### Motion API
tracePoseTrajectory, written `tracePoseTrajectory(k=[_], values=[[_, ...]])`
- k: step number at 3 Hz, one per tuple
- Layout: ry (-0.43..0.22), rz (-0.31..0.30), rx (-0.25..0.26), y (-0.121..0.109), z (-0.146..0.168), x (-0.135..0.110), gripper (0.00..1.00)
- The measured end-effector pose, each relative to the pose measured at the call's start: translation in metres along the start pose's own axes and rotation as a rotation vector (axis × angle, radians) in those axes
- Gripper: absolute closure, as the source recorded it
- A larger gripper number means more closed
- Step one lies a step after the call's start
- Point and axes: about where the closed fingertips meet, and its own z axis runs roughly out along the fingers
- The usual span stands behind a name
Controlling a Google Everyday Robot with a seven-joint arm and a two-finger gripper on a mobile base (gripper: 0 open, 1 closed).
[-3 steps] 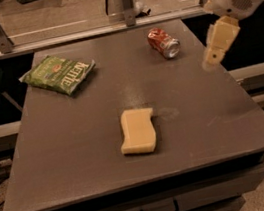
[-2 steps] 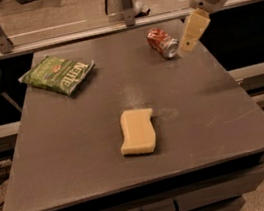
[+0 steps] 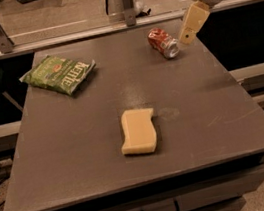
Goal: Place coke can upright
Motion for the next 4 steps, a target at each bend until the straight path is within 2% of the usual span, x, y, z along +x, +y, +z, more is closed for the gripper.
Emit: tracePoseTrajectory(k=[1,2,3,4], values=[[-0.002,0.078,0.023,-0.01,0.011,-0.002,0.0],[0.003,0.221,0.05,-0.029,0.042,-0.008,0.0],[0.029,0.391,0.058,-0.047,0.077,-0.012,0.0],[0.075,0.536,0.063,-0.059,0.108,-0.016,0.0]])
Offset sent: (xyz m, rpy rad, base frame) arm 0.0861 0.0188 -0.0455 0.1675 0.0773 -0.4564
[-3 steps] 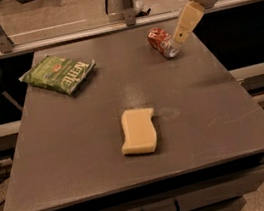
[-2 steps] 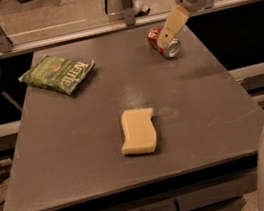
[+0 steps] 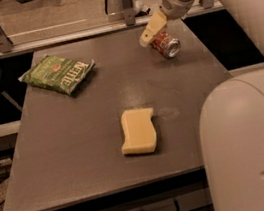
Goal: Place coke can upright
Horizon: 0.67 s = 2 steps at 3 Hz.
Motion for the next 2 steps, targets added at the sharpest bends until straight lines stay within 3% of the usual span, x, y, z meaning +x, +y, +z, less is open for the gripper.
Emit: tracePoseTrajectory(k=[1,2], values=[[0.061,0.112,0.013,-0.002,0.026,-0.003,0.0],[0.117,0.185,0.03,-0.002,0.046,0.0,0.0]])
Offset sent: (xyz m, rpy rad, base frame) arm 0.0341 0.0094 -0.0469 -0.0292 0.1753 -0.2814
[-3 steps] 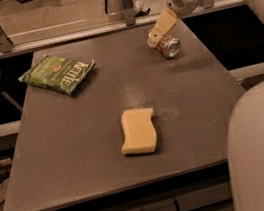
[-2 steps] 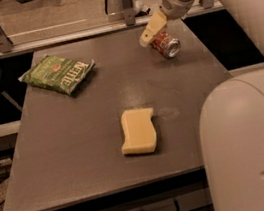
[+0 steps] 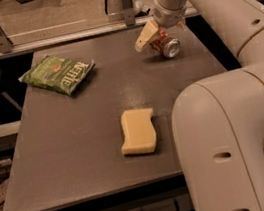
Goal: Place coke can upright
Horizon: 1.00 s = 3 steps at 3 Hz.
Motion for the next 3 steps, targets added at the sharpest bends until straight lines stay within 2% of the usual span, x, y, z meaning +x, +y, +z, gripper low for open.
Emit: tracePoseTrajectory(k=[1,2,3], values=[[0.044,0.043,0.015,0.0022,0.0131,0.0021,0.18],[0.069,0.068,0.029,0.0023,0.0181,0.0039,0.41],[0.034,0.061,0.016,0.0038,0.0091,0.0004,0.65]])
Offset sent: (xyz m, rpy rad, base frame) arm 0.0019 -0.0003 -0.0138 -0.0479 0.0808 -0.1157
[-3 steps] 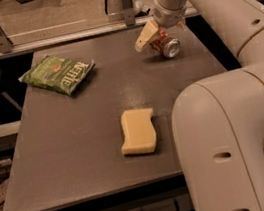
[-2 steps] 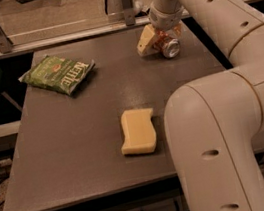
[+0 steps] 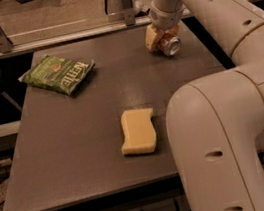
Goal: Place coke can upright
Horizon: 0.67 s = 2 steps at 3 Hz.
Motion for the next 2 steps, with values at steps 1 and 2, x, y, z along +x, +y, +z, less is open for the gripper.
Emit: tracePoseTrajectory(k=[1,2], values=[[-0.101,-0.055,-0.039,0.006,-0.027,-0.006,0.87],[-0.272,-0.164,-0.116,0.018,-0.072,-0.005,1.0]])
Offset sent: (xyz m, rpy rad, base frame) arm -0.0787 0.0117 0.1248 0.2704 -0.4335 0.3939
